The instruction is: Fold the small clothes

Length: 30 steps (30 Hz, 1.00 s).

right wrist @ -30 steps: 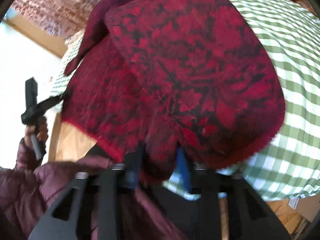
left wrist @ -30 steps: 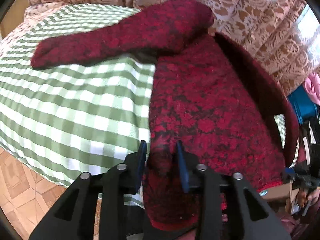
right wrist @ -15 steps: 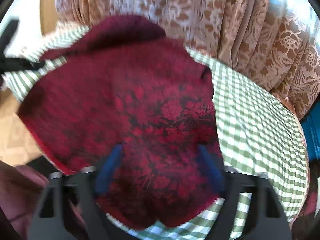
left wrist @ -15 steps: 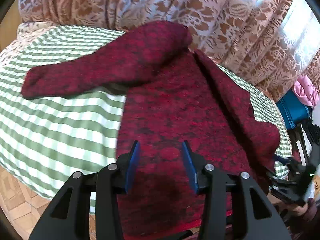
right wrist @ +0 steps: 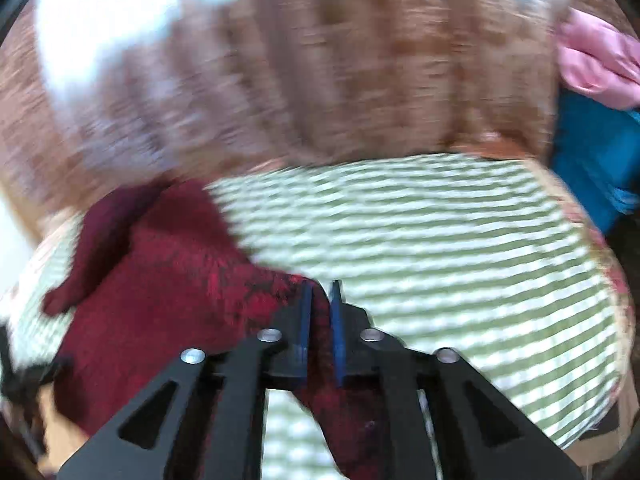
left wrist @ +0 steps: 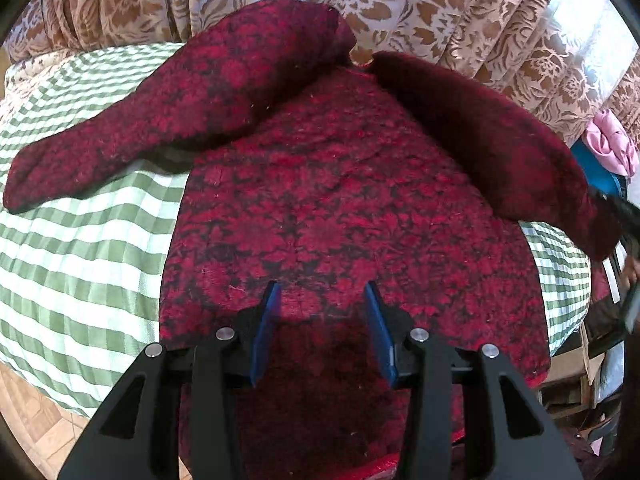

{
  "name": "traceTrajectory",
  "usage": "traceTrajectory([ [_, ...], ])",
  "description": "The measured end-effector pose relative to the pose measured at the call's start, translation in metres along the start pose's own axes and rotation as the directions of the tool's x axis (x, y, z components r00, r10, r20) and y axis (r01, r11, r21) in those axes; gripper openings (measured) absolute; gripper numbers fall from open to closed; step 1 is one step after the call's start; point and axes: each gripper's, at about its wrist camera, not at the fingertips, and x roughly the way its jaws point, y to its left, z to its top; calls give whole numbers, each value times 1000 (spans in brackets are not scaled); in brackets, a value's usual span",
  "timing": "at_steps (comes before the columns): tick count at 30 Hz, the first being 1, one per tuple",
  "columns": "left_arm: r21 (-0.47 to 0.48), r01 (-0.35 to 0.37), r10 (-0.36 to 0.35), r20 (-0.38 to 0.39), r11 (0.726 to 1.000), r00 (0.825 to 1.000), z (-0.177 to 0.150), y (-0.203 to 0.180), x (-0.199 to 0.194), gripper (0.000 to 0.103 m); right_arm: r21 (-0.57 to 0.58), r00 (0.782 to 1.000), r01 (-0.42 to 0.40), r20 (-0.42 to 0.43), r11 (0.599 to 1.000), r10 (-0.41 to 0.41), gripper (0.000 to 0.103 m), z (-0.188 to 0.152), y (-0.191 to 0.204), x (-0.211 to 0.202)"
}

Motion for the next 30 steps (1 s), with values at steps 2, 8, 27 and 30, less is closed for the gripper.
traceTrajectory([
  [2,-3,-6,6,-5,1000,1000,0,2,1,42,34,997,81,1,996,-81,6,15,-25,21],
  [8,-42,-9,10,11,999,1000,7,18,-5,43,123,931,364,-65,923,-358,0,55,-105,109],
  [27,-609,-342,461,45,716,886,41,278,-48,90,-191,968,-249,-84,950,237,77,-26,145,101],
  [30,-606,-375,478,12,702,878,54,302,-30,84,-229,938,-334,-180,914,297,77,-53,205,121],
])
